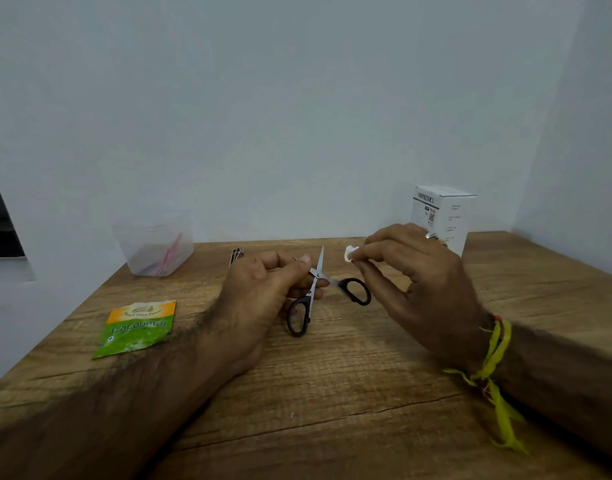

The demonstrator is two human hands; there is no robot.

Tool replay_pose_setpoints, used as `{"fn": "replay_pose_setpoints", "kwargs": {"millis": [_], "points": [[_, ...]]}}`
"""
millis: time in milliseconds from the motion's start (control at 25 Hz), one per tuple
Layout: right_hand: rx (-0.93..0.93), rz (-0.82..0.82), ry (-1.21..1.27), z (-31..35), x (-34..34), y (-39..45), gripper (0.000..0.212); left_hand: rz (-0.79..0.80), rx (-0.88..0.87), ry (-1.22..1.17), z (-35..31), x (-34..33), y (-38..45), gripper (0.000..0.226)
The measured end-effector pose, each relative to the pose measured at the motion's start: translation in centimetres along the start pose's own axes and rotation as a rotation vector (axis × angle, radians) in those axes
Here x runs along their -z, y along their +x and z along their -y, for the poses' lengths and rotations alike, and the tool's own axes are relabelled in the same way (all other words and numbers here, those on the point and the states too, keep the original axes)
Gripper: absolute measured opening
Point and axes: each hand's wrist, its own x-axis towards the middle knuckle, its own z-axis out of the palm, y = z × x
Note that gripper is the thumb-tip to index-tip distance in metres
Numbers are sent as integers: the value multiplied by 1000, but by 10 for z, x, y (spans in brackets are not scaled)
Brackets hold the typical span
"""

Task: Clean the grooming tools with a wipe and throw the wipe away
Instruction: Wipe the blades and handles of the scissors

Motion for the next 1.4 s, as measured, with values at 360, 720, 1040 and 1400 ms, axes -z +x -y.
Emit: {"fn": "replay_pose_setpoints", "kwargs": {"millis": [360, 720, 1040, 1400], "points": [[72, 216, 75, 4, -4, -4, 10, -86, 45, -120, 0, -3, -7, 18], [61, 310, -67, 7, -6, -3, 15, 22, 57, -130, -3, -5, -9, 22], [129, 364, -175, 16, -2, 0, 16, -9, 12, -80, 1, -5, -8, 15], [191, 349, -257, 18, 0, 2, 10, -5, -14, -84, 2, -5, -8, 17]]}}
